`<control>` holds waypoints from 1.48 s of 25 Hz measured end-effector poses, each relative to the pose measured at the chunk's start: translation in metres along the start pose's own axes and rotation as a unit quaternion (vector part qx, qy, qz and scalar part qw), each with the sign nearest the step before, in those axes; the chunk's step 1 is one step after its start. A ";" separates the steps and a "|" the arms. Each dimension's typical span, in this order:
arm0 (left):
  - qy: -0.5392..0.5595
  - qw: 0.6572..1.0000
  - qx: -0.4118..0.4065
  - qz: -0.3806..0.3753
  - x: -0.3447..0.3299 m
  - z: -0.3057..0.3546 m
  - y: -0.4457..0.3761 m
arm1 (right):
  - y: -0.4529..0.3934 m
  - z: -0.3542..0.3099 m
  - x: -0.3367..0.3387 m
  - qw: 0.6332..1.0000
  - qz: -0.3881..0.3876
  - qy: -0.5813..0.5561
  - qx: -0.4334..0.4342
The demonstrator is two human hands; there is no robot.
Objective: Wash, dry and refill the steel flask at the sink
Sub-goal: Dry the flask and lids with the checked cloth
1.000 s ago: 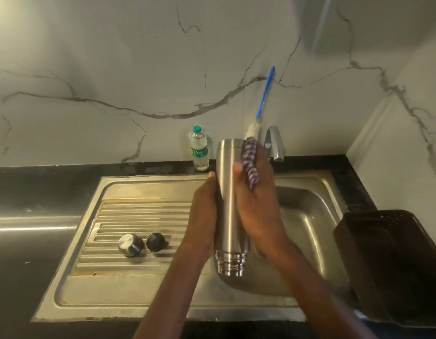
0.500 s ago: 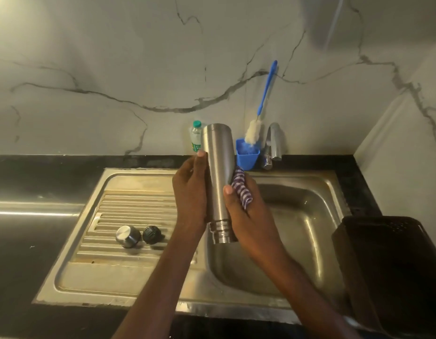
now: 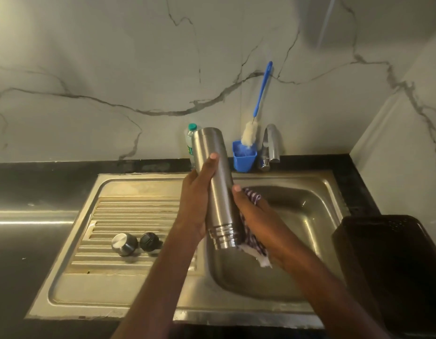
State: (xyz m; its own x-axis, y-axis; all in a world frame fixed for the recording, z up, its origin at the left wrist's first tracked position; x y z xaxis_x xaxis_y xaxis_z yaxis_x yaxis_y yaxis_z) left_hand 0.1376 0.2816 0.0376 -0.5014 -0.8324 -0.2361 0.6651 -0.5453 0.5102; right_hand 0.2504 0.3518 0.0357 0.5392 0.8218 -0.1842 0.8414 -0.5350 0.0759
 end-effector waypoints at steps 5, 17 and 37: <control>-0.221 0.967 -0.126 0.011 0.045 0.037 0.003 | -0.006 -0.053 0.015 0.973 0.066 0.144 0.165; -0.352 0.886 -0.296 0.065 0.104 0.060 0.029 | -0.026 -0.087 -0.108 0.665 0.067 0.687 0.285; -0.312 0.914 -0.240 -0.095 0.156 0.089 0.044 | -0.041 -0.075 -0.154 0.992 0.099 0.082 0.017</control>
State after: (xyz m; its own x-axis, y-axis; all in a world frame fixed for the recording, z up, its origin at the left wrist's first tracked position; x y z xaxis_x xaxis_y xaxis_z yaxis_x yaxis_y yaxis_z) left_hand 0.0394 0.1359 0.0971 -0.7510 -0.5818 0.3122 0.6248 -0.7791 0.0511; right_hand 0.1357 0.2615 0.1350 0.6942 0.7197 -0.0068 0.7187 -0.6927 0.0605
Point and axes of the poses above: each hand's wrist, its own y-axis away from the middle knuckle, its own x-axis out of the back of the hand, z = x × y, the point moved 7 cm from there along -y, towards the middle knuckle, and after that the axes turned 15 degrees about x, right-handed, at the moved point
